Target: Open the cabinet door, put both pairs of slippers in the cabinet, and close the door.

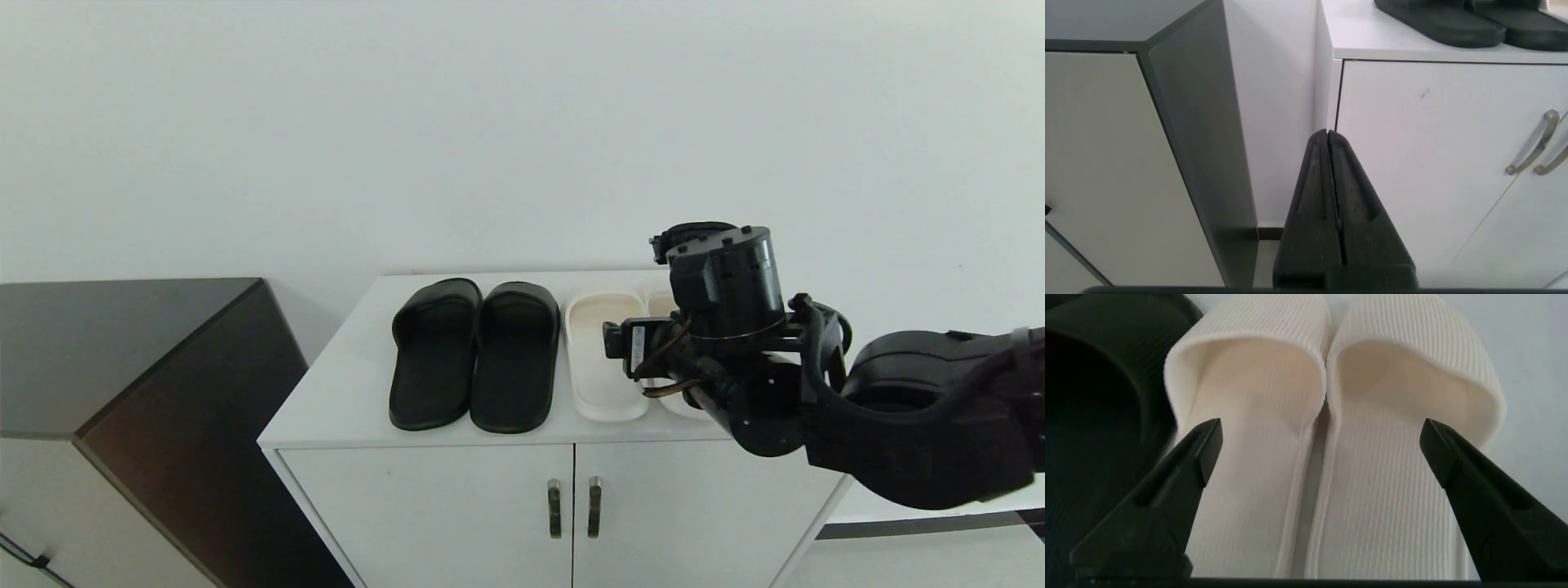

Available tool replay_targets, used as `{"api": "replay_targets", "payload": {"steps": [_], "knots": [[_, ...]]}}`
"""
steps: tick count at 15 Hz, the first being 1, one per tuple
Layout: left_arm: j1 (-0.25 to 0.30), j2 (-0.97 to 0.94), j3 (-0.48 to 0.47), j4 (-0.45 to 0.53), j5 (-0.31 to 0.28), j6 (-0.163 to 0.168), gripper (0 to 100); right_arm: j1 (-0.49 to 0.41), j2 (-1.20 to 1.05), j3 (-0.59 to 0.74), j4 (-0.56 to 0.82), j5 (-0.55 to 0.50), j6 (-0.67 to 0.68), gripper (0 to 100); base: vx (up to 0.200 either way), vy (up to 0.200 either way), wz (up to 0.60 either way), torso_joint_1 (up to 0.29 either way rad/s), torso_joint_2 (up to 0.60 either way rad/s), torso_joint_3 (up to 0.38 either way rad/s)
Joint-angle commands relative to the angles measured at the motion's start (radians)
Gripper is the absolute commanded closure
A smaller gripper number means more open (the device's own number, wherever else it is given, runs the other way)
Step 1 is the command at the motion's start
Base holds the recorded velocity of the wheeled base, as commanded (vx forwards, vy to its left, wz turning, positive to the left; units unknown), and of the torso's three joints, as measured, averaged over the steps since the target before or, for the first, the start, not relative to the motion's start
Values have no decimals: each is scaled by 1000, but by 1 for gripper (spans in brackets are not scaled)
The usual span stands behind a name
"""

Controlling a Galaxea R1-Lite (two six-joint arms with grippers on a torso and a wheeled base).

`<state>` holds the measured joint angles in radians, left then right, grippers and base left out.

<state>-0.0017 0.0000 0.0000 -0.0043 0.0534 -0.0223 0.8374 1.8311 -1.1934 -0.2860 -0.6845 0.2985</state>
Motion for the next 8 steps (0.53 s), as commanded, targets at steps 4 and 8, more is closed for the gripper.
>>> {"api": "replay_targets", "payload": {"steps": [4, 8], "knots": [[0, 2, 0, 0, 0, -2, 100, -54, 91, -66, -4, 66, -6, 0, 0, 0, 0, 0, 0, 0], [0, 2, 0, 0, 0, -2, 100, -109, 155, -77, -124, 91, -70, 0, 0, 0, 0, 0, 0, 0]]}}
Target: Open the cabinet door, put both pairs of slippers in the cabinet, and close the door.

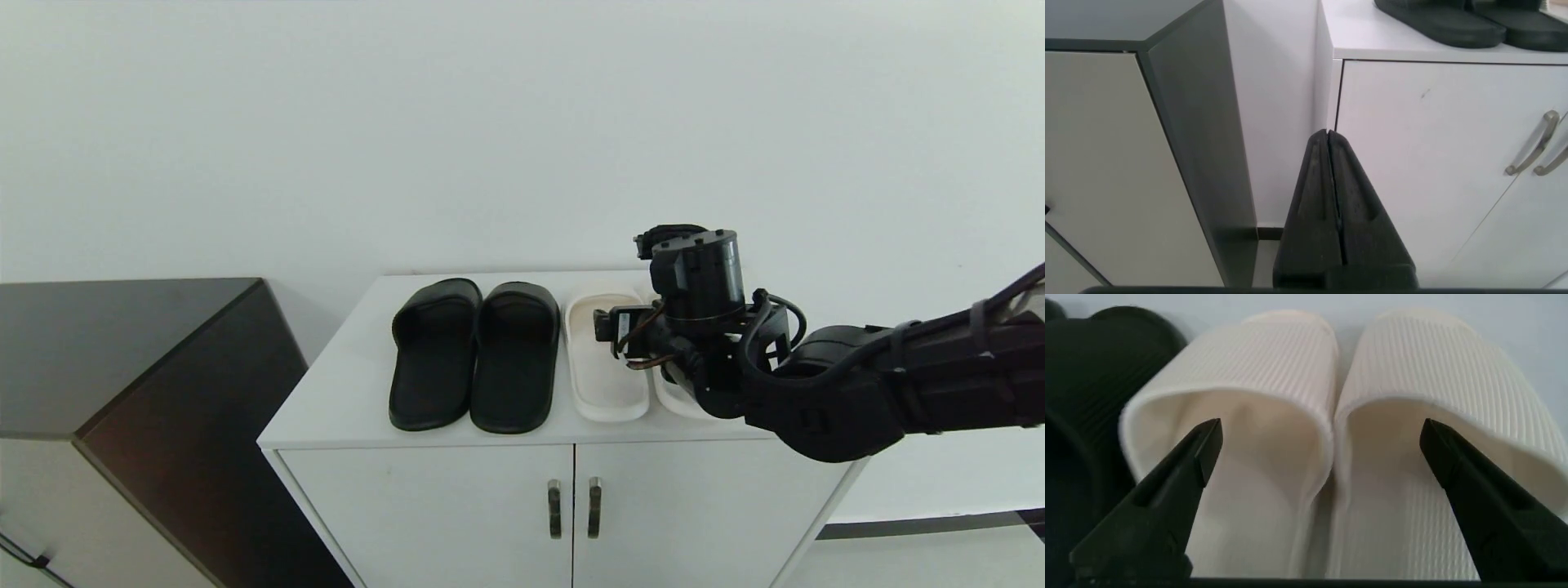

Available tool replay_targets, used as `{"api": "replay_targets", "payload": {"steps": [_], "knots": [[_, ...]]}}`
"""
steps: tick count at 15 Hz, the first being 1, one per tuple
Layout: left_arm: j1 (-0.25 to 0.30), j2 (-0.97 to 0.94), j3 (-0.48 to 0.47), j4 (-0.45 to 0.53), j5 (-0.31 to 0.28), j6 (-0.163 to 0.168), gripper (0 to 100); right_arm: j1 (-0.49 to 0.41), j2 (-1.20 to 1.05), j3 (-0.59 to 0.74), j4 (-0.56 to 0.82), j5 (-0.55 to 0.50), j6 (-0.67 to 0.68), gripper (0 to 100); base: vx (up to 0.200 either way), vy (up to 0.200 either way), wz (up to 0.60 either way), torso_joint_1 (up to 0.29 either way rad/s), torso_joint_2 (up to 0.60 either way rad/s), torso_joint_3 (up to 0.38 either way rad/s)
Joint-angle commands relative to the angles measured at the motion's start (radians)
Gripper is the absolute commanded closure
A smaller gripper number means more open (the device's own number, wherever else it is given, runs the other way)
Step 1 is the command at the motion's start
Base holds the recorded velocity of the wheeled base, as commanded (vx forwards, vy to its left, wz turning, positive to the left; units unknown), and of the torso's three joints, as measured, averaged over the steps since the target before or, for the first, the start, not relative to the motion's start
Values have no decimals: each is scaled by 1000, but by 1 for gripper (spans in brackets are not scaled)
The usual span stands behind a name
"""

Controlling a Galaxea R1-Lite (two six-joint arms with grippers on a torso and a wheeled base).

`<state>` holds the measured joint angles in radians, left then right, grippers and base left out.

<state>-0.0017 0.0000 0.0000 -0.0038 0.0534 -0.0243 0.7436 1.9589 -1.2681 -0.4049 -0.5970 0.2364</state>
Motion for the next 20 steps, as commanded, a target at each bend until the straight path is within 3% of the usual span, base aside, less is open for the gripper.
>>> {"api": "replay_targets", "payload": {"steps": [1, 4, 5, 13, 18, 20], "knots": [[0, 2, 0, -1, 0, 0, 100, -18, 35, -4, -18, 3, -17, 0, 0, 0, 0, 0, 0, 0], [0, 2, 0, -1, 0, 0, 100, -23, 57, -10, -25, 3, -26, 0, 0, 0, 0, 0, 0, 0], [0, 2, 0, -1, 0, 0, 100, -26, 57, -16, -25, 3, -26, 100, 0, 0, 0, 0, 0, 0], [0, 2, 0, -1, -3, 6, 100, -15, -40, 22, -23, -7, -63, 100, 0, 0, 0, 0, 0, 0], [0, 2, 0, -1, -29, 3, 100, 39, -345, 256, -14, 8, -127, 100, 0, 0, 0, 0, 0, 0], [0, 2, 0, -1, -29, 3, 100, 120, -515, 417, -5, 135, -127, 100, 0, 0, 0, 0, 0, 0]]}}
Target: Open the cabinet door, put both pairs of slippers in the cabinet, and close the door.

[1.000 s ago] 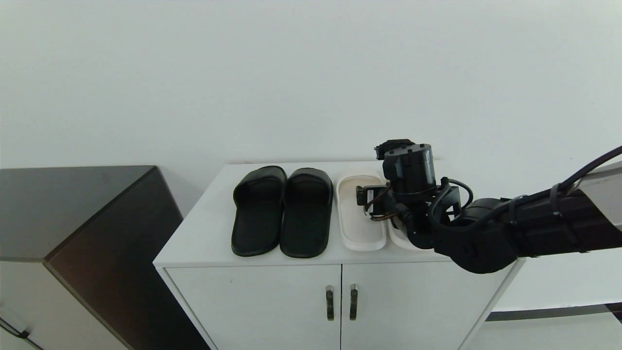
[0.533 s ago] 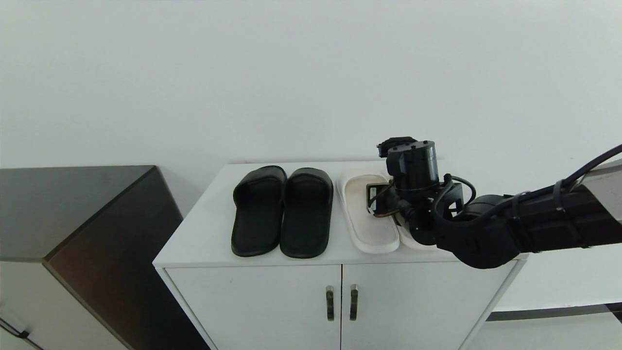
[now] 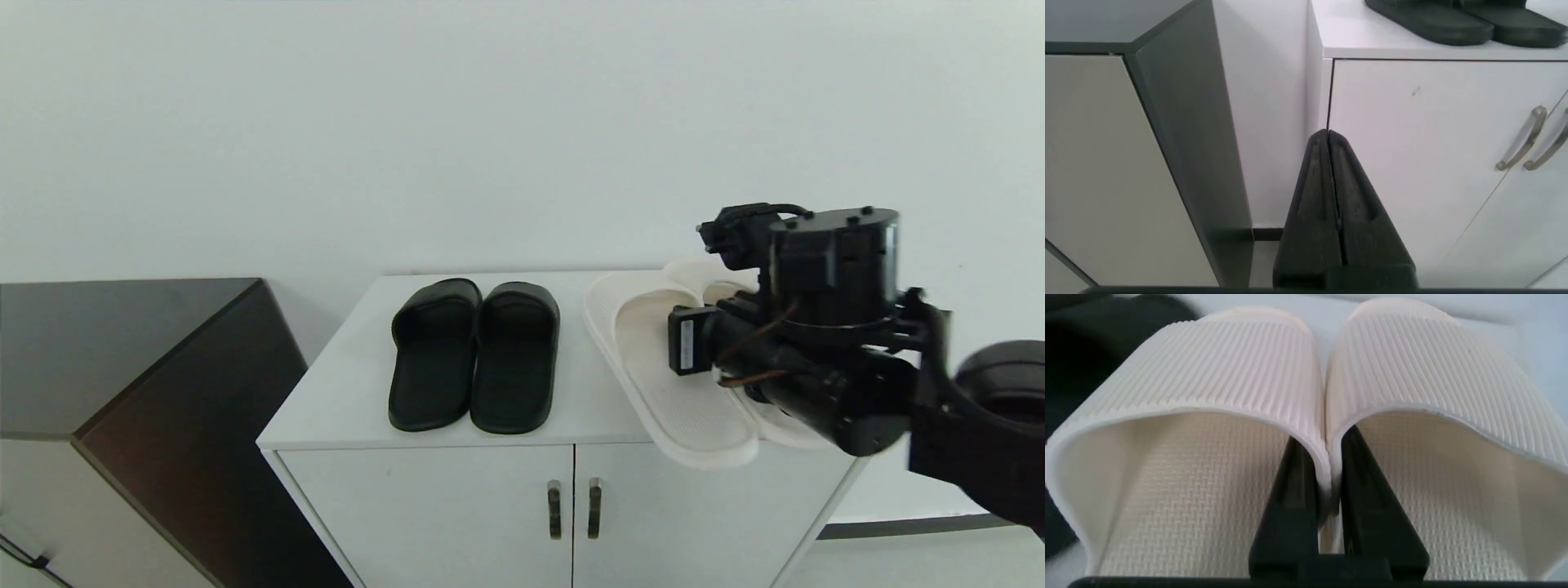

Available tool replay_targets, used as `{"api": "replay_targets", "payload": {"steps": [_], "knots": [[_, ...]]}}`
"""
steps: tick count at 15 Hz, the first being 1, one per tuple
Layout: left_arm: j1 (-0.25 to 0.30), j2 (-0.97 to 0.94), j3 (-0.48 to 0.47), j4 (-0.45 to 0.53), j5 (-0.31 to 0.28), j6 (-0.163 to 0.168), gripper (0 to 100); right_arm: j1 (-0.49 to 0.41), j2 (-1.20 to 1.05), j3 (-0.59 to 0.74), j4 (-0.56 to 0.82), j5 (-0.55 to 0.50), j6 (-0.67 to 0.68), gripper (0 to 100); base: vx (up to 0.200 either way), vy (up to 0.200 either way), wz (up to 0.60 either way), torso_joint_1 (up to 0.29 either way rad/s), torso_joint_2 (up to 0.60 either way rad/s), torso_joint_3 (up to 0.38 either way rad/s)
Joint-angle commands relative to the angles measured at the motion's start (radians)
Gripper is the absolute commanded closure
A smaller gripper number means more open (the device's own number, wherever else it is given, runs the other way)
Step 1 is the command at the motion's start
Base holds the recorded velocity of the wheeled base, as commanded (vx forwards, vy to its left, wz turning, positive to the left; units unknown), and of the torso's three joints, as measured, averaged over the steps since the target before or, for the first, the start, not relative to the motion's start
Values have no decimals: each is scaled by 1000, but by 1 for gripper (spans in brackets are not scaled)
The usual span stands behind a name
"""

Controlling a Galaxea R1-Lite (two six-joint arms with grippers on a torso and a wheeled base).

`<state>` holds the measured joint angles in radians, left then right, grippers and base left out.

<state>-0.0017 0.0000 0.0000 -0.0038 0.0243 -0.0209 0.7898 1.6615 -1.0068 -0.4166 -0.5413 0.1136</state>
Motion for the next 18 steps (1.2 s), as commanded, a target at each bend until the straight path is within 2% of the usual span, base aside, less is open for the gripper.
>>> {"api": "replay_targets", "payload": {"steps": [1, 4, 6, 8, 16, 18], "knots": [[0, 2, 0, -1, 0, 1, 100, 108, -299, 234, 38, 144, -5, 100, 0, 0, 0, 0, 0, 0], [0, 2, 0, 1, -4, -2, 100, 112, -448, 326, 173, 313, 0, 100, 0, 0, 0, 0, 0, 0], [0, 2, 0, 1, -4, -1, 100, 120, -457, 344, 206, 369, -2, 100, 0, 0, 0, 0, 0, 0], [0, 2, 0, 1, -7, 1, 100, 124, -447, 353, 208, 371, -3, 100, 0, 0, 0, 0, 0, 0], [0, 2, 0, 1, -7, -1, 100, 128, -430, 372, 203, 380, -5, 100, -200, 0, 0, 2, 2, 2], [0, 2, 0, 1, -7, -1, 100, 126, -428, 379, 202, 389, -3, 100, 0, 0, 0, 0, 0, 0]]}}
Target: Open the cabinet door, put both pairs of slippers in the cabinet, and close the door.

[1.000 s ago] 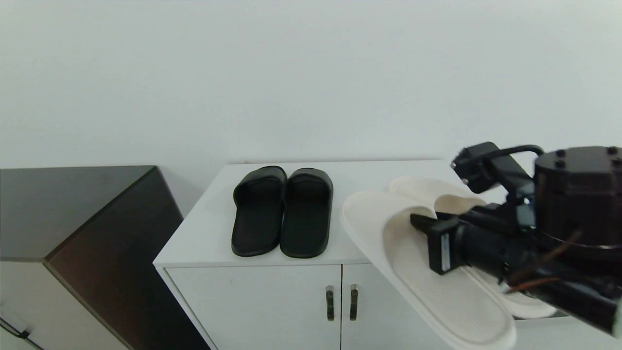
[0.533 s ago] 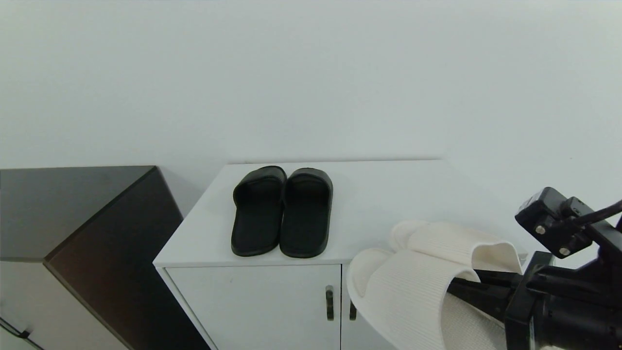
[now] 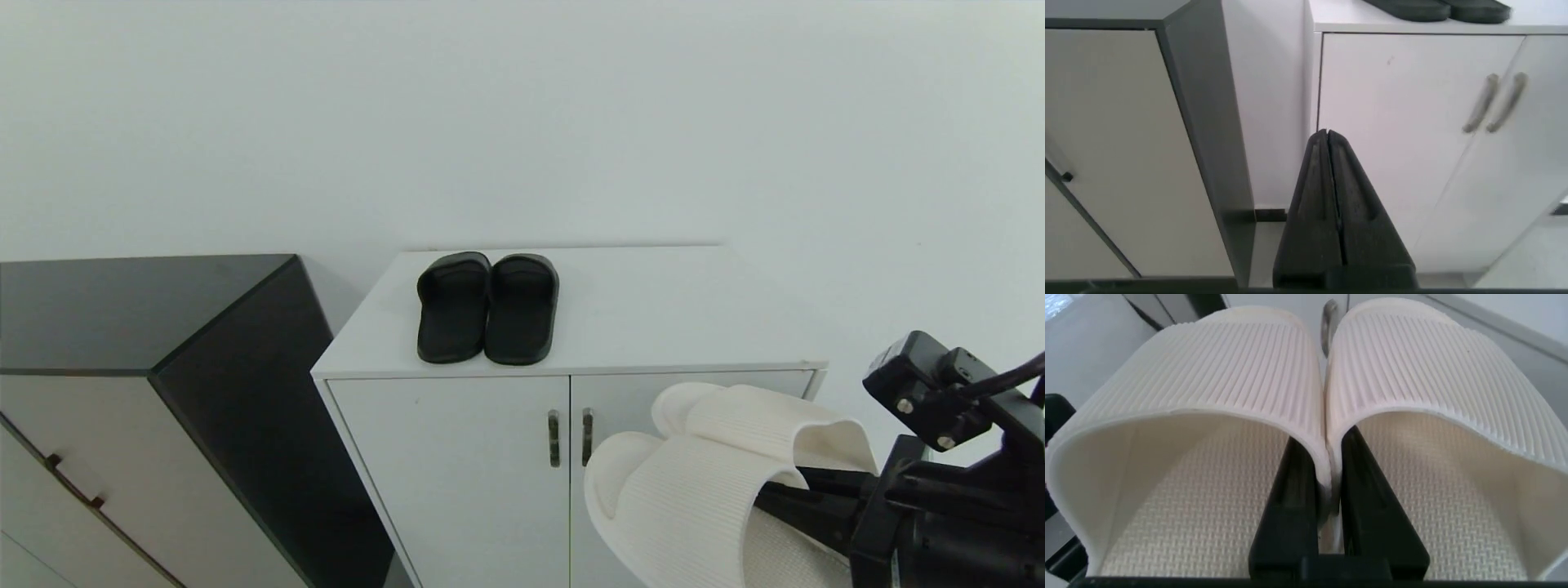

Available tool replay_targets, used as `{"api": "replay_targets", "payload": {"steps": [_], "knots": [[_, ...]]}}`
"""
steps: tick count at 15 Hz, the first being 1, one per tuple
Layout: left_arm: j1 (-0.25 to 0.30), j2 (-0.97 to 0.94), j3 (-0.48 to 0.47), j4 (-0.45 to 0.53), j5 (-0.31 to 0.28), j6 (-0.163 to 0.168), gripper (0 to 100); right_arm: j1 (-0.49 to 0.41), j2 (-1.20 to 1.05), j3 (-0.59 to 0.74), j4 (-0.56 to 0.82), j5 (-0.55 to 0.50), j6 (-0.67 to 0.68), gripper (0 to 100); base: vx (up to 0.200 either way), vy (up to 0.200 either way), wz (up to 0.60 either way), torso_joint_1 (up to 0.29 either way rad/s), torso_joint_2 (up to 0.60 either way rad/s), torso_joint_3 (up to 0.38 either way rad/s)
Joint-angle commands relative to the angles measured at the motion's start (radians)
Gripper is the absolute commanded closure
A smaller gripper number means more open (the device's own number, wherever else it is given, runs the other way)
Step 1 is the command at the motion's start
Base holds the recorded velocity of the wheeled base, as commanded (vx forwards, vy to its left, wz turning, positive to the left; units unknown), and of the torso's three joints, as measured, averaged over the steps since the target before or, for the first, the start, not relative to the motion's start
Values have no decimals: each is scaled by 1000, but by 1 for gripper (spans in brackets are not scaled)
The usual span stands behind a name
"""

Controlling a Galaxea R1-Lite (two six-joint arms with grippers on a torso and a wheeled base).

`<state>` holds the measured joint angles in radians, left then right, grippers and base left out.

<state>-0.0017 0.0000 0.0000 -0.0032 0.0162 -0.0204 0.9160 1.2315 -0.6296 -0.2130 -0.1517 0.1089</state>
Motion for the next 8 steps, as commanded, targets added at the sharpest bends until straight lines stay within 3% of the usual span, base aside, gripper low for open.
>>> {"api": "replay_targets", "payload": {"steps": [1, 8], "knots": [[0, 2, 0, 0, 1, -1, 100, -2, -1, 2, -2, 15, 2, 100, 0, 0, 0, 0, 0, 0], [0, 2, 0, 0, 1, -1, 100, -22, -1, 19, -2, 17, -20, 100, 0, 0, 0, 0, 0, 0]]}}
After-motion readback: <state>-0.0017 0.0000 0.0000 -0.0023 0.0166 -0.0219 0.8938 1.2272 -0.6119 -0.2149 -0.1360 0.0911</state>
